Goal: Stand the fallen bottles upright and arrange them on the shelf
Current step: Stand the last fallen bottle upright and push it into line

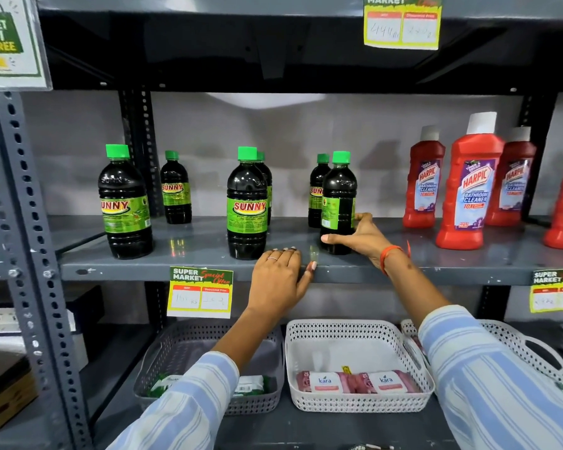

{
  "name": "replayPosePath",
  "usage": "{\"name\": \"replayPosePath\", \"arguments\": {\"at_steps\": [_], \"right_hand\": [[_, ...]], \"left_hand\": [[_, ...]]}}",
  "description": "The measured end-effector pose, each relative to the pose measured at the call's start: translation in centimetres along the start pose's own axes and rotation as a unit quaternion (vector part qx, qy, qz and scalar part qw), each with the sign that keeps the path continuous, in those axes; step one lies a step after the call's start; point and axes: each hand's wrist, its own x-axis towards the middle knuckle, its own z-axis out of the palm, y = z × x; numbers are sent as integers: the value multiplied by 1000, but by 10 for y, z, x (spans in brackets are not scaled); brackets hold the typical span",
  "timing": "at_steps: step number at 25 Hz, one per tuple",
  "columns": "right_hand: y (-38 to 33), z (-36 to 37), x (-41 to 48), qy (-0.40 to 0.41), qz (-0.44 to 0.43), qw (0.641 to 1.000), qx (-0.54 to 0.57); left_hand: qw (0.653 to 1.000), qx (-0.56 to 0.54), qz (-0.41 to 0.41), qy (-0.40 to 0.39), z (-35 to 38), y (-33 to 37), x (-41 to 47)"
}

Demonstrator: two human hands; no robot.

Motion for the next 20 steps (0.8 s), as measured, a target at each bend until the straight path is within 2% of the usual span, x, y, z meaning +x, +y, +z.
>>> {"name": "replayPosePath", "arguments": {"at_steps": [5,8,11,15,20], "right_hand": [[0,-5,2,-43,-6,999,28],[3,-5,0,-22,-17,998,63],[2,-3,-5,6,-58,998,18],[-3,-8,-11,-32,-16,999,6],[26,0,18,38,-27,993,-105]], "left_hand": [[1000,-5,-3,-7,-1,0,2],[1000,-7,-4,-5,-1,0,2],[1000,-9,-7,-4,-2,1,1],[1000,-8,-20,0,-2,3,1],[1000,-3,-27,-11,-3,4,0]]}}
